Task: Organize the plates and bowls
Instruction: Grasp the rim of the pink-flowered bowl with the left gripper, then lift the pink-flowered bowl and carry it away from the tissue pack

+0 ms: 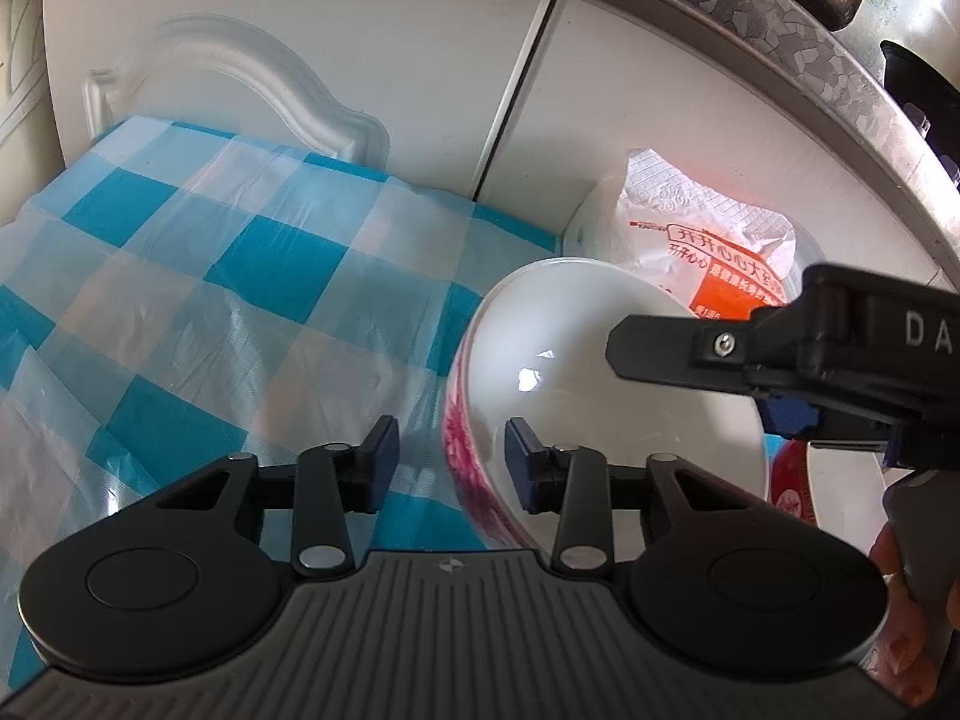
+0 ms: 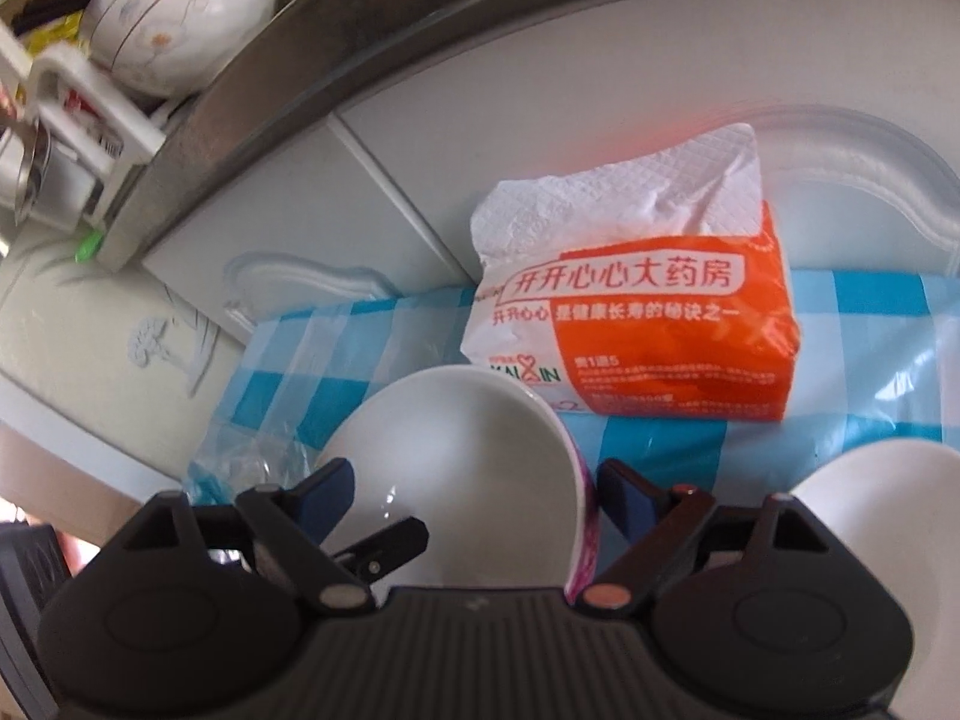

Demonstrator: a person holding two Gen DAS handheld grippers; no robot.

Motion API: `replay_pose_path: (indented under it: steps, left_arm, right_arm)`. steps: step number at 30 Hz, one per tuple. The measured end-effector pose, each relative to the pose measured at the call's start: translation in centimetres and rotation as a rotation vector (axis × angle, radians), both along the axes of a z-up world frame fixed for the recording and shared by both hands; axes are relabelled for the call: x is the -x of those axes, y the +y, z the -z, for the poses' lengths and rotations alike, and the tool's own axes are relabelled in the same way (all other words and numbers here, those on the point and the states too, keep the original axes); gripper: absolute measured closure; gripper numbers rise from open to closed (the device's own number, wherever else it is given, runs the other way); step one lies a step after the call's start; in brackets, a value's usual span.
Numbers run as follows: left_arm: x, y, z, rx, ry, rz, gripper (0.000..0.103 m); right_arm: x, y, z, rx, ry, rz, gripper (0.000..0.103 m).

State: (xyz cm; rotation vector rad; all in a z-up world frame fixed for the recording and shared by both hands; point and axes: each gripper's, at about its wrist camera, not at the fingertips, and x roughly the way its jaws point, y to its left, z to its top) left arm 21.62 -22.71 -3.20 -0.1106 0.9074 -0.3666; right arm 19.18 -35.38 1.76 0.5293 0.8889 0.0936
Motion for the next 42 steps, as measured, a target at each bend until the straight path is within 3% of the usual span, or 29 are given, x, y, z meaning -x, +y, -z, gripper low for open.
replay_pose_path:
  steps: [7, 10, 28, 42]
  left_arm:
    - [0.2, 0.6, -0.1, 0.014, 0.007, 0.021, 0.084]
    - [0.7, 0.8, -0.4, -0.005, -0.009, 0.025, 0.087]
    - [5.6, 9.5, -2.6, 0.0, 0.023, -0.127, 0.09]
    - [13.0, 17.9, -6.0, -0.011, 0.056, -0.278, 0.089]
  right_arm:
    - [-0.3, 0.4, -0.1, 0.038, 0.014, -0.033, 0.019]
    - [-0.3, 0.4, -0.2, 0.017, 0.026, -0.047, 0.021]
    - [2.6, 7.1, -0.7, -0.116, 0.033, -0.123, 0.021]
    - [7.0, 14.9, -3.1, -0.197, 0.026, -0.221, 0.021]
